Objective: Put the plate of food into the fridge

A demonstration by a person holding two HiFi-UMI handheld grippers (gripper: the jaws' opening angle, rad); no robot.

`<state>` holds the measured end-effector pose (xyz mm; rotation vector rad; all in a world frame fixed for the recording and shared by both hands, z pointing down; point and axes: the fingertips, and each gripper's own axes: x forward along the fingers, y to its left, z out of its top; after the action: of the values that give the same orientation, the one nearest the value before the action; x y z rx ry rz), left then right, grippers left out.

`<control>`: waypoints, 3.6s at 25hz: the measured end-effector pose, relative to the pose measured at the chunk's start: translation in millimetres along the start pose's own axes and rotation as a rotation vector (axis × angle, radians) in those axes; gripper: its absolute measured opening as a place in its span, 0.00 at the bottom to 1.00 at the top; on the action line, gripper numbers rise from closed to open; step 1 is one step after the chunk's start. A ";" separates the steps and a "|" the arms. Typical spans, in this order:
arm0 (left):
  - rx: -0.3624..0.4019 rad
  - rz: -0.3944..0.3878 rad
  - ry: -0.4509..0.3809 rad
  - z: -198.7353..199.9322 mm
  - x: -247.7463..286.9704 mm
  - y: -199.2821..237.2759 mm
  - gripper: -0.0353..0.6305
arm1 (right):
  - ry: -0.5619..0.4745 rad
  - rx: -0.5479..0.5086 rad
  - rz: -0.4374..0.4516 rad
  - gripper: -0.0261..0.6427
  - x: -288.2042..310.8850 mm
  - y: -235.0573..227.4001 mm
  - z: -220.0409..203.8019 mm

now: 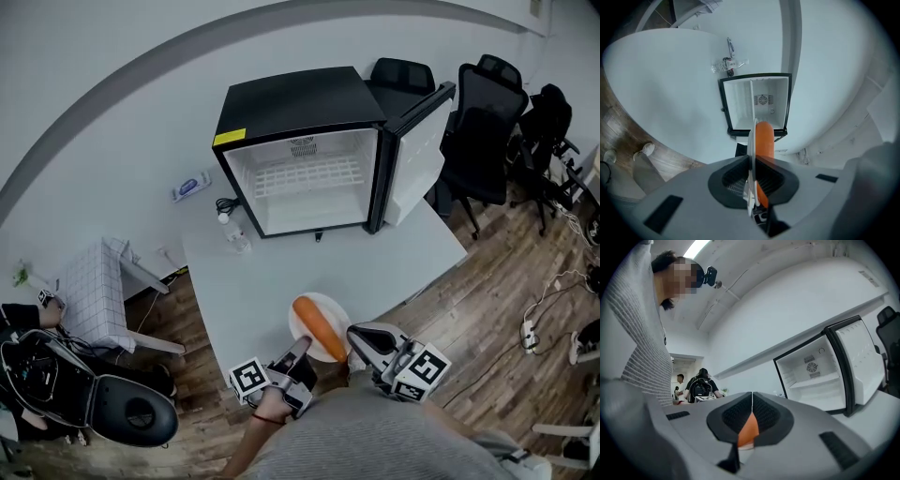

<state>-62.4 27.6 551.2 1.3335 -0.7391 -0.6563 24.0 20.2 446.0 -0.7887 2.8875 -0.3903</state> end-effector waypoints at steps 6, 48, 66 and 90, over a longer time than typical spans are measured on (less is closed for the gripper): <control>-0.001 -0.019 -0.029 20.1 55.4 -14.9 0.11 | 0.010 -0.004 0.032 0.06 14.9 -55.1 16.4; -0.032 -0.001 -0.004 137.3 138.5 -28.9 0.11 | 0.011 -0.005 -0.031 0.06 102.1 -122.0 39.1; 0.003 -0.016 -0.051 196.7 205.9 -31.5 0.11 | 0.063 0.033 -0.009 0.06 106.0 -133.3 25.3; 0.025 0.087 -0.256 277.8 272.7 -21.4 0.11 | 0.119 0.041 0.015 0.06 91.6 -162.5 13.8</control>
<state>-114.4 -357.7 579.1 1.2452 -1.0086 -0.7584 26.4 -164.8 473.4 -0.7618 2.9818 -0.5104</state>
